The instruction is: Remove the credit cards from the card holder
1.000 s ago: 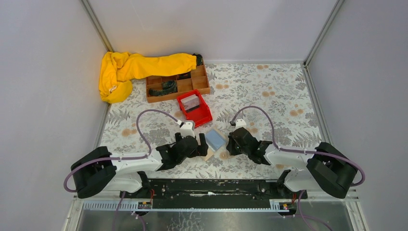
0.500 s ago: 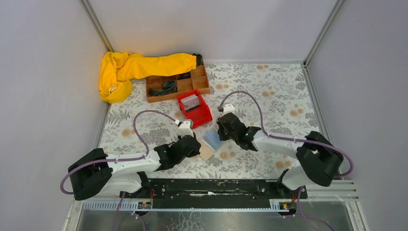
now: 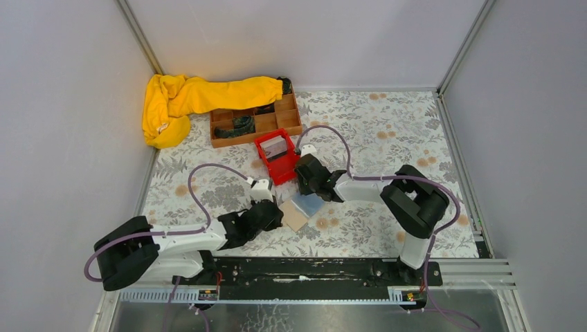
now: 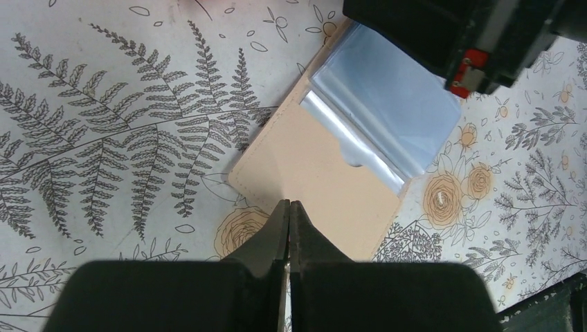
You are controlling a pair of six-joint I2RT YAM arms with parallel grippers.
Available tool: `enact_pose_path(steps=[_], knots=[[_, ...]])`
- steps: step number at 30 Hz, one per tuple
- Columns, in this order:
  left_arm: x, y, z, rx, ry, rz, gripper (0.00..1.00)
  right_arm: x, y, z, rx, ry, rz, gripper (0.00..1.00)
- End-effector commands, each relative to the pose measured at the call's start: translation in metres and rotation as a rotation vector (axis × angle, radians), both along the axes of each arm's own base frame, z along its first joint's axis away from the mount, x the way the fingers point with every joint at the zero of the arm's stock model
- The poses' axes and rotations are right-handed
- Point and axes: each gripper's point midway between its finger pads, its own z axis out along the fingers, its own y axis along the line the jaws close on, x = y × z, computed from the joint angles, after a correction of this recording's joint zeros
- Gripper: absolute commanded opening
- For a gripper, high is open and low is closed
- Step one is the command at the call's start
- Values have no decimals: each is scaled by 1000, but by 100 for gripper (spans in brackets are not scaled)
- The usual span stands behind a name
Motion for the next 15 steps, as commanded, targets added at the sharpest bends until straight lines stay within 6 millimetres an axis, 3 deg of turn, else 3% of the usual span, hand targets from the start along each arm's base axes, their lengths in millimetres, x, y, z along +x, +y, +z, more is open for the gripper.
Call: enact_pose_path(steps=[1, 8, 15], knots=[[0, 3, 1, -25, -12, 17, 1, 23, 16, 15, 45, -62, -20, 0], [-2, 4, -2, -23, -2, 15, 1, 25, 18, 6, 19, -52, -16, 0], [-1, 3, 1, -33, -6, 19, 2, 14, -7, -5, -50, -47, -33, 0]])
